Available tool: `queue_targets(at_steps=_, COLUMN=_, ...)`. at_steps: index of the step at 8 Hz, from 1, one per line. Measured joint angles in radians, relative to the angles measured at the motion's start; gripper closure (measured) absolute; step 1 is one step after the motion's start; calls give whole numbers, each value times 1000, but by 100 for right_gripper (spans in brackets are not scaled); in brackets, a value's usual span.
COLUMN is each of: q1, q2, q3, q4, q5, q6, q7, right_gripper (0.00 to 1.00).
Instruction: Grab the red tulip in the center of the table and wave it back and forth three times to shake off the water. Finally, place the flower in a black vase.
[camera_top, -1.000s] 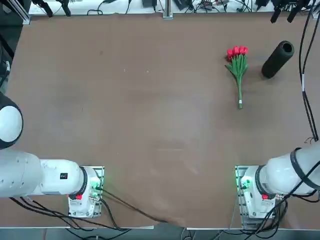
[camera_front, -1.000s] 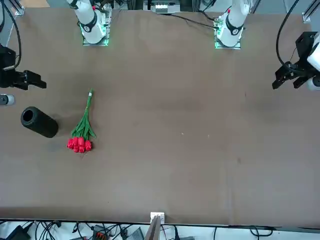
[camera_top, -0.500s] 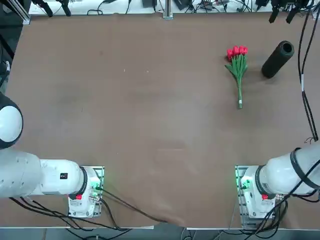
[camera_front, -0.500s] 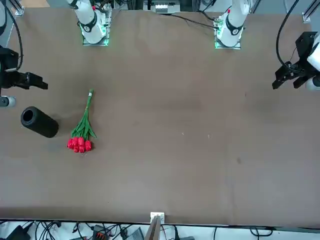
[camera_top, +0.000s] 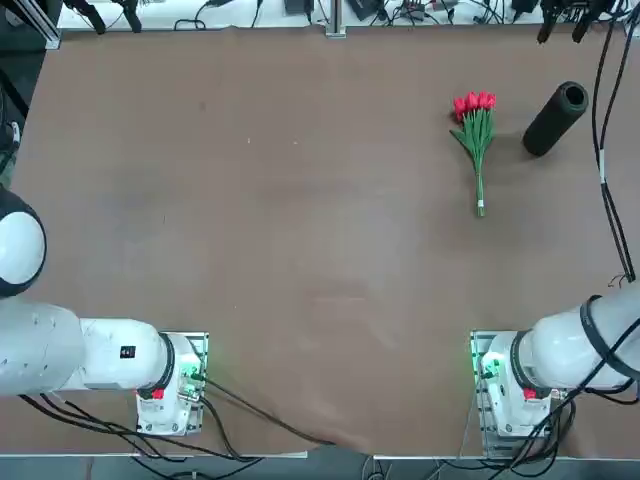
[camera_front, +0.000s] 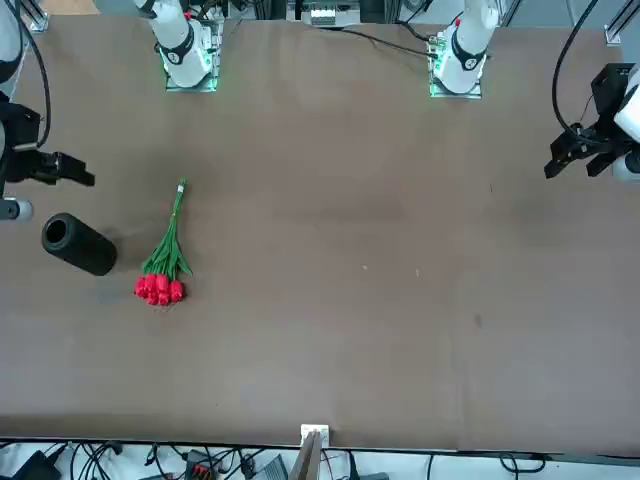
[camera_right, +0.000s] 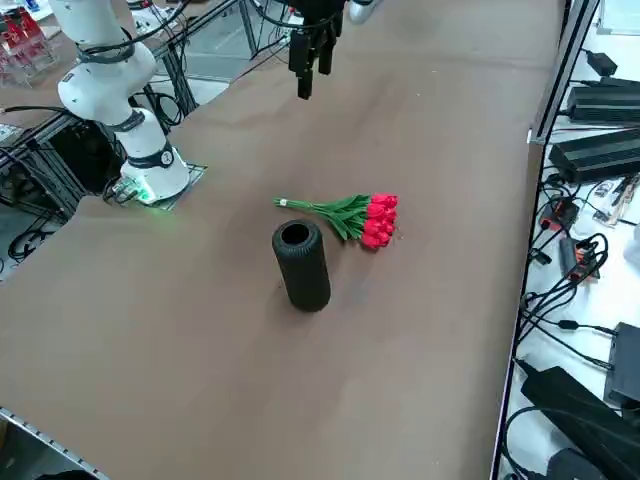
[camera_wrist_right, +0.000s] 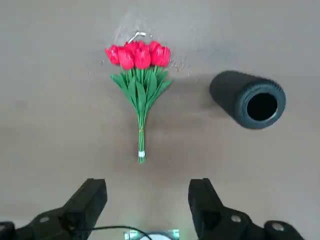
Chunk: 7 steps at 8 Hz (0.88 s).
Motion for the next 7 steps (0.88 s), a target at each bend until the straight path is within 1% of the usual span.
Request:
queue_targets(at_steps=1, q1=2, q2=2, q3=1, q4=-3, q5=-3, q6=-7, q7=1, right_gripper=0)
queue_targets(at_steps=3, q1=10, q2=14, q3=1, q4=-33, q5=-4, q6=-99, q7=1, right_gripper=0)
queue_targets(at_steps=4, q1=13, q2=39, q3=2, q4=-52, q5=-4, q6=-124, q7=1, right_gripper=0)
queue_targets(at_steps=5, q1=17, q2=80, q3=3, q4=-69, q5=-4, q6=-140, q7=1, right_gripper=0)
queue_targets(at_steps=7, q1=43, q2=206, q3=5, q4=-95, q5=-4, q6=-154, q7=2, right_gripper=0)
